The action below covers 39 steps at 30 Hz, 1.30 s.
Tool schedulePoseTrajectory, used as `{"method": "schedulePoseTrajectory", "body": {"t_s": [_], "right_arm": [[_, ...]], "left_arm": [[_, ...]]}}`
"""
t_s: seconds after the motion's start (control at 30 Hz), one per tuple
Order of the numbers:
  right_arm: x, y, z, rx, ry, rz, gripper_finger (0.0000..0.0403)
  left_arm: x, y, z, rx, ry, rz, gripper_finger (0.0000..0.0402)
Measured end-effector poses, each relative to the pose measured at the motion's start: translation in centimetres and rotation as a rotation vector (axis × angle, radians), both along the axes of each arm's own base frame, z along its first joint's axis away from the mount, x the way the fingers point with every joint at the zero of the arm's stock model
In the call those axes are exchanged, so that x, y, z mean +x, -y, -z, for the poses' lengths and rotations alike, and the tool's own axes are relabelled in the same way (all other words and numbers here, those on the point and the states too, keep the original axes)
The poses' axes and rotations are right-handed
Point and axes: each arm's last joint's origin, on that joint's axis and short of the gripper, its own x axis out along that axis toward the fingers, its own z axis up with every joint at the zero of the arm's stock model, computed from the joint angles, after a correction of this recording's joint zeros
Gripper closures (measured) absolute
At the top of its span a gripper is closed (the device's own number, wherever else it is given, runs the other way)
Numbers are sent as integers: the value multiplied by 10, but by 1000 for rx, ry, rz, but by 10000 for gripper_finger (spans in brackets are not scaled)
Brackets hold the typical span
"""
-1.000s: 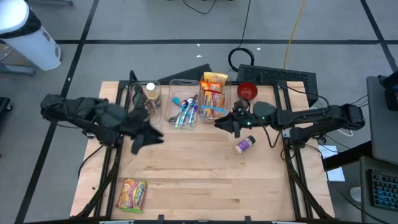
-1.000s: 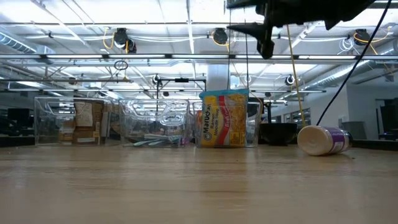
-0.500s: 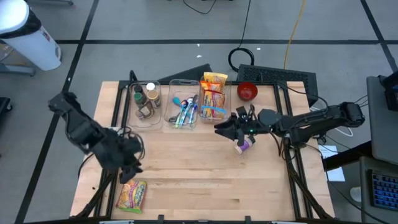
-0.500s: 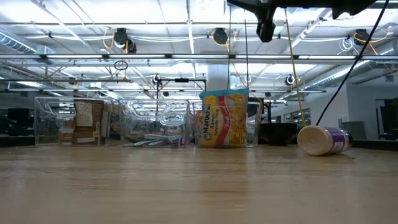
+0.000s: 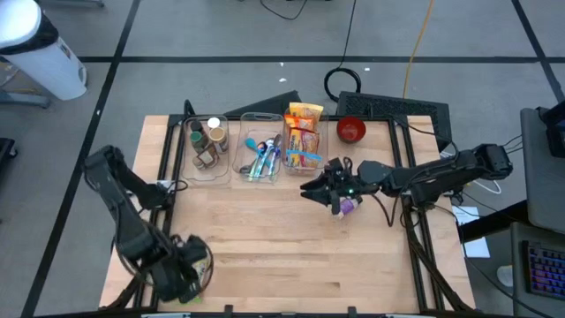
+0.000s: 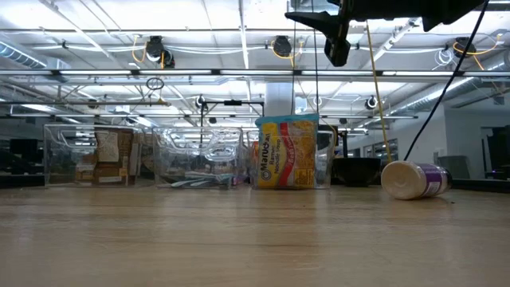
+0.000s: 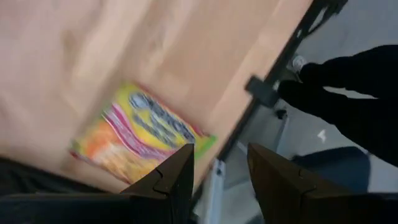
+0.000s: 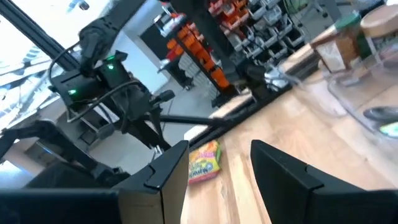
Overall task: Pick & Place Food Item
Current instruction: Put the green noodle pack into the right transparent bin
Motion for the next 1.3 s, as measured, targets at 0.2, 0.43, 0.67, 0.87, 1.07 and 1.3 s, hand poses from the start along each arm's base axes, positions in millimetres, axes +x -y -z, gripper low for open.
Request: {"method": "schedulePoseTrajectory", "body": {"t_s": [0.2, 0.43, 0.67, 0.87, 1.07, 1.3], "right_arm": [[5, -16, 11, 6, -46, -57, 238], [6, -49, 23, 44, -94, -162, 238], [3, -77, 35, 11, -135, -244, 238], [-1, -92, 41, 9, -168, -241, 238], [-3, -97, 41, -15, -168, -253, 238], [-3, -95, 41, -12, -167, -199, 238]], "left_arm": [[1, 30, 25, -43, -128, -230, 247], [0, 54, 48, -105, -270, -556, 247], [11, 72, 74, -104, -293, -530, 247], [22, 78, 103, -52, -429, -423, 247], [30, 80, 124, -1, -462, -439, 247], [33, 81, 136, 29, -502, -572, 247]]}}
